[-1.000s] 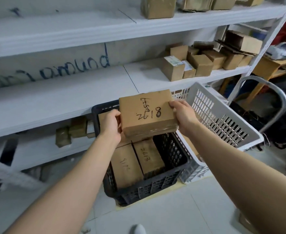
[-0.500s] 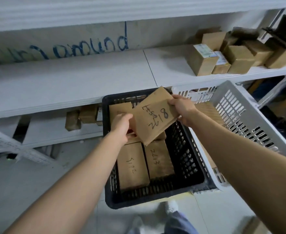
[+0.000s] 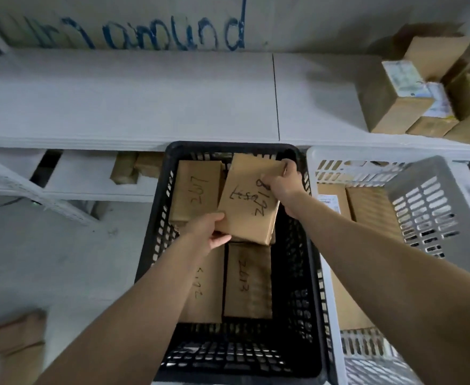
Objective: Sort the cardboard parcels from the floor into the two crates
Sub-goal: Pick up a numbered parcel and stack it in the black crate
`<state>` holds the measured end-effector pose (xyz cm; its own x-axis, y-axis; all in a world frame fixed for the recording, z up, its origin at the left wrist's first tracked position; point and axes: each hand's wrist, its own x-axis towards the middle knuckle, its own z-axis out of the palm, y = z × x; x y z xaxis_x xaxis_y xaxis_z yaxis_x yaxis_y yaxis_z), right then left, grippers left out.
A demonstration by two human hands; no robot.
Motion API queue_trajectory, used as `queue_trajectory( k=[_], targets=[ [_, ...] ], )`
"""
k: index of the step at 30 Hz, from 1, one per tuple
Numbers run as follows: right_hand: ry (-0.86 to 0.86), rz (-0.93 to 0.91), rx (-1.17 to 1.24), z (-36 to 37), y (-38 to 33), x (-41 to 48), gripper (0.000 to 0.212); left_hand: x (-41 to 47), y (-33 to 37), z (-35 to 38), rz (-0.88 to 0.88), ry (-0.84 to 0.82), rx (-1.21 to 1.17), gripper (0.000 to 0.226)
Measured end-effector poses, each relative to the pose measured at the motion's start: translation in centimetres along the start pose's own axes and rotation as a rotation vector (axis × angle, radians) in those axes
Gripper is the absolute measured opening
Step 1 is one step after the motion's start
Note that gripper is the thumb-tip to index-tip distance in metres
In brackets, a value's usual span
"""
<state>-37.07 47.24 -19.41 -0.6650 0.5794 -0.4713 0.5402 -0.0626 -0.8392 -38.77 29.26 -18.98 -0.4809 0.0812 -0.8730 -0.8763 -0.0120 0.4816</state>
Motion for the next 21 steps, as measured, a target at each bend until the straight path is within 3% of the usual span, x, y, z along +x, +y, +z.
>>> queue_trajectory(
  k=[4,8,12,18,21],
  targets=[
    [-0.076,0.032,-0.087,1.0,0.9,2.5,0.077,2.4,-0.7,0.9,-0.038,0.038,-0.126,0.022],
    [-0.127,0.083,-0.163,2.5,2.3,3.6,0.068,3.7,-1.1,2.2,-0.014,0.07,-0.201,0.011],
    [-0.157,0.115,-0.194,3.3,3.5,4.1,0.074,4.1,-1.3,3.0,0.037,0.065,-0.181,0.026],
    [-0.145,0.158,-0.188,3.6,3.3,4.1,0.069,3.9,-0.7,2.2,0.016,0.092,-0.299,0.013],
    [-0.127,0.18,-0.205,3.5,3.2,3.5,0.064,3.2,-0.2,1.9,0.02,0.049,-0.269,0.029]
  ],
)
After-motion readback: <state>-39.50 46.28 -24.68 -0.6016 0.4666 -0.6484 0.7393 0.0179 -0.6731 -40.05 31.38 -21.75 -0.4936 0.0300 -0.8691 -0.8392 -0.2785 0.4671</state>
